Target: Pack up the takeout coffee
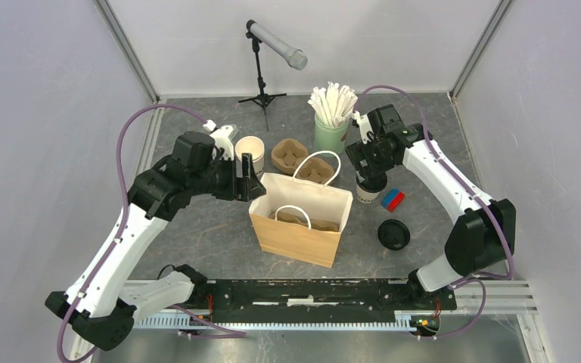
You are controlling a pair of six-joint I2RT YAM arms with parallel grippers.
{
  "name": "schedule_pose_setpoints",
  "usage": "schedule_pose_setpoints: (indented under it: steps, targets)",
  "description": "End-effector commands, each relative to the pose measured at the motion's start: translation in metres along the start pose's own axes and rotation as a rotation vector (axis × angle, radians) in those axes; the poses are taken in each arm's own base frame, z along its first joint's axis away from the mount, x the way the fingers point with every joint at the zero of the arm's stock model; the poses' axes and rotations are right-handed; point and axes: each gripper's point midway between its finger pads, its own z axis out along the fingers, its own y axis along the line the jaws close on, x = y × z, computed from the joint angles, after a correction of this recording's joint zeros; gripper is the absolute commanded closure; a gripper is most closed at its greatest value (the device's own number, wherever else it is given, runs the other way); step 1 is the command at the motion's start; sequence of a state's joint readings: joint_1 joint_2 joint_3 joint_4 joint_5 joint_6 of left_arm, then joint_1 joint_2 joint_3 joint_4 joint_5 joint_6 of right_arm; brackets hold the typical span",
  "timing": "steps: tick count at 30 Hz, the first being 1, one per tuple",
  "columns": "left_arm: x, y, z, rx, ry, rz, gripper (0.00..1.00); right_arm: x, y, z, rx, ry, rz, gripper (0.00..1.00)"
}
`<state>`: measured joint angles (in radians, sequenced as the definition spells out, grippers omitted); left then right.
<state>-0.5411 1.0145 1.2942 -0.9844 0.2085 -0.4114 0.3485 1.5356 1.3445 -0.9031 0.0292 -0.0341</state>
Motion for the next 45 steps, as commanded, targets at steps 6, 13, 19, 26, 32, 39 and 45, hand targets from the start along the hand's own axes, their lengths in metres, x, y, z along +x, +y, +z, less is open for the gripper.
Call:
schedule_pose_setpoints:
  steps: [6,13,19,26,32,39,45]
  targets:
    - [-0.015,-0.001,0.002,0.004,-0.044,0.084,0.19,-0.008,0.002,0.0,-0.024,-0.016,-0.022,0.03]
    - [-0.017,-0.002,0.003,0.001,-0.044,0.088,0.18,-0.003,0.002,0.007,-0.023,0.01,-0.033,0.05]
    - [-0.018,-0.001,0.003,-0.005,-0.048,0.087,0.18,0.001,0.002,0.014,-0.02,0.022,-0.035,0.05]
    - [-0.018,-0.001,0.003,-0.006,-0.05,0.08,0.18,0.008,0.001,0.021,-0.017,0.035,-0.04,0.06]
    - [-0.018,-0.001,0.003,-0.004,-0.049,0.082,0.18,0.012,0.001,0.023,-0.025,0.041,-0.038,0.08]
    - [-0.018,0.003,0.0,-0.025,-0.062,0.085,0.18,0.015,-0.001,0.022,-0.024,0.038,-0.038,0.16]
    - [-0.017,0.005,-0.004,-0.032,-0.067,0.089,0.18,0.011,-0.002,0.014,-0.014,0.008,-0.032,0.19]
